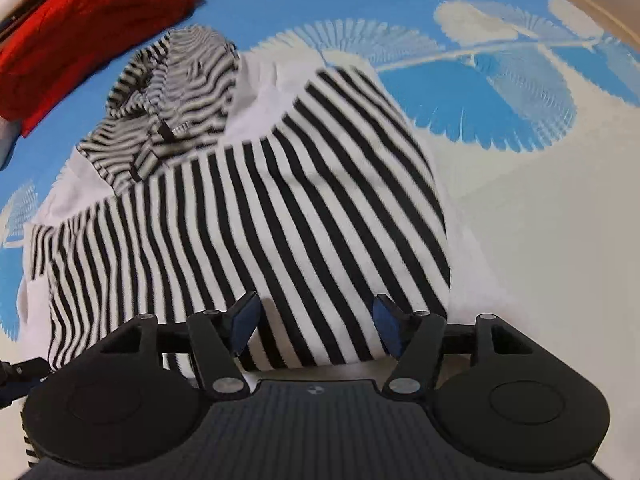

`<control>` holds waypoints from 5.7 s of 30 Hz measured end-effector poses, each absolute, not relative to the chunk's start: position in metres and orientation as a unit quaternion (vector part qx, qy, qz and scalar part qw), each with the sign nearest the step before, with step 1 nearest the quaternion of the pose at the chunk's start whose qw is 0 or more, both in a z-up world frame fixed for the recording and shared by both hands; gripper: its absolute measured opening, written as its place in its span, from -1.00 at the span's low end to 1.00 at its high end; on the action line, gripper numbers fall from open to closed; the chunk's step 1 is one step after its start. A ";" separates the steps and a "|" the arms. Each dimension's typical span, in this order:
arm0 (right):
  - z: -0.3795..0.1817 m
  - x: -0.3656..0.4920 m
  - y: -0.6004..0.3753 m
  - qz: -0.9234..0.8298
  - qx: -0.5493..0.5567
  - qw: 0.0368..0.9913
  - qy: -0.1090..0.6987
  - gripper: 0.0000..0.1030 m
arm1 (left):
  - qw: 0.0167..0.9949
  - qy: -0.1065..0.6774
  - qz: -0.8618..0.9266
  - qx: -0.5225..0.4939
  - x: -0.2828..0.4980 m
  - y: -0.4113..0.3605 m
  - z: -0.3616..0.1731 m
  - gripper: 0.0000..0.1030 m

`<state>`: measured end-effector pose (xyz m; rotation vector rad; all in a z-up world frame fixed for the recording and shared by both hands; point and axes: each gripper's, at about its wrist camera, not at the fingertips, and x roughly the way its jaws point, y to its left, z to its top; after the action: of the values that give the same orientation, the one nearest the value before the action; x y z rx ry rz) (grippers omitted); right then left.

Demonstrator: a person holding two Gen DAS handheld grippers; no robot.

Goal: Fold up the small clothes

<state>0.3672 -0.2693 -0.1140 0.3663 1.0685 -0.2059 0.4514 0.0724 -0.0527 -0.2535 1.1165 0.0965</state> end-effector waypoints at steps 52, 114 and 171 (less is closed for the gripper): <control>-0.034 0.346 -0.308 -0.093 0.079 0.913 0.388 0.25 | 0.907 0.402 0.085 -0.089 0.460 -0.017 0.025 -0.18; 0.013 0.339 -0.345 -0.077 0.166 0.910 0.373 -0.08 | 0.879 0.385 -0.281 0.000 0.425 0.022 0.020 -0.98; -0.073 0.318 -0.331 -0.120 0.364 0.806 0.451 -0.10 | 0.771 0.540 0.002 -0.338 0.445 0.116 -0.091 -0.18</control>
<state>0.3182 -0.3309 -0.0734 0.7788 0.9662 -0.2567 0.4453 0.1162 -0.0907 -0.7318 1.1702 0.0041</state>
